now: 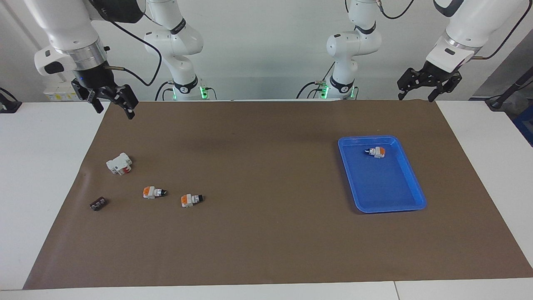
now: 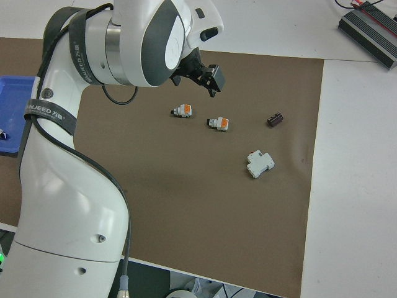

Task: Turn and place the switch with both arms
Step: 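Reach the right gripper to the orange-white switch and grasp it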

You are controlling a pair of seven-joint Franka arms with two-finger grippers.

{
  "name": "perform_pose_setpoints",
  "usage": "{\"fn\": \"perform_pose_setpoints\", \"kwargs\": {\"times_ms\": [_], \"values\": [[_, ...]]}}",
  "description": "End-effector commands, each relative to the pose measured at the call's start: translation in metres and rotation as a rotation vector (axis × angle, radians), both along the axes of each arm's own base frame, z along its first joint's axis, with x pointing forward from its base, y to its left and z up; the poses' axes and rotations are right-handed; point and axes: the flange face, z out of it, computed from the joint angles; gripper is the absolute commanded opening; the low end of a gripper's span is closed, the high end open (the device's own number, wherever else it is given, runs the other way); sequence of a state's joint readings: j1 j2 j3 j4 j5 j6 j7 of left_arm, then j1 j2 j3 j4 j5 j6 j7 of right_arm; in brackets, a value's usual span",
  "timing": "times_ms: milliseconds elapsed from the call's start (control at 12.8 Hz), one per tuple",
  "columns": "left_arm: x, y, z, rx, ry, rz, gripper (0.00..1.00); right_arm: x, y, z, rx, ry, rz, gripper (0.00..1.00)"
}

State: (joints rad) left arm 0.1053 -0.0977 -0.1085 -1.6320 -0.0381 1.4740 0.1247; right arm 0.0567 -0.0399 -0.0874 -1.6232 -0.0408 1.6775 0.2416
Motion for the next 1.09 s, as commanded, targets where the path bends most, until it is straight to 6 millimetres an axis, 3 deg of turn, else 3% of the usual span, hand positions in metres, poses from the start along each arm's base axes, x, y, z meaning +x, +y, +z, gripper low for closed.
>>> {"fn": "perform_pose_setpoints", "kwargs": {"times_ms": [0, 156, 312, 468, 546, 702, 937, 1015], "values": [[-0.010, 0.000, 0.001, -0.001, 0.003, 0.008, 1.00, 0.018, 0.019, -0.037, 0.022, -0.071, -0.080, 1.00], [-0.010, 0.001, 0.001, -0.001, 0.003, 0.010, 1.00, 0.053, 0.042, -0.079, 0.035, -0.096, -0.112, 1.00], [-0.010, 0.001, 0.001, -0.001, 0.003, 0.010, 1.00, 0.087, 0.077, -0.134, 0.045, -0.128, -0.138, 1.00], [-0.010, 0.000, 0.001, -0.001, 0.003, 0.008, 1.00, 0.116, 0.091, -0.179, 0.058, -0.151, -0.210, 1.00], [-0.010, 0.001, 0.001, -0.001, 0.003, 0.010, 1.00, 0.122, 0.095, -0.193, 0.065, -0.150, -0.236, 1.00], [-0.010, 0.001, 0.001, -0.001, 0.003, 0.010, 1.00, 0.125, 0.122, -0.229, 0.090, -0.139, -0.366, 1.00], [-0.010, 0.001, 0.001, -0.001, 0.003, 0.010, 1.00, 0.109, 0.130, -0.256, 0.189, -0.048, -0.608, 1.00], [-0.010, 0.000, 0.001, -0.001, 0.003, 0.009, 1.00, 0.103, 0.120, -0.265, 0.214, -0.018, -0.661, 1.00]]}}
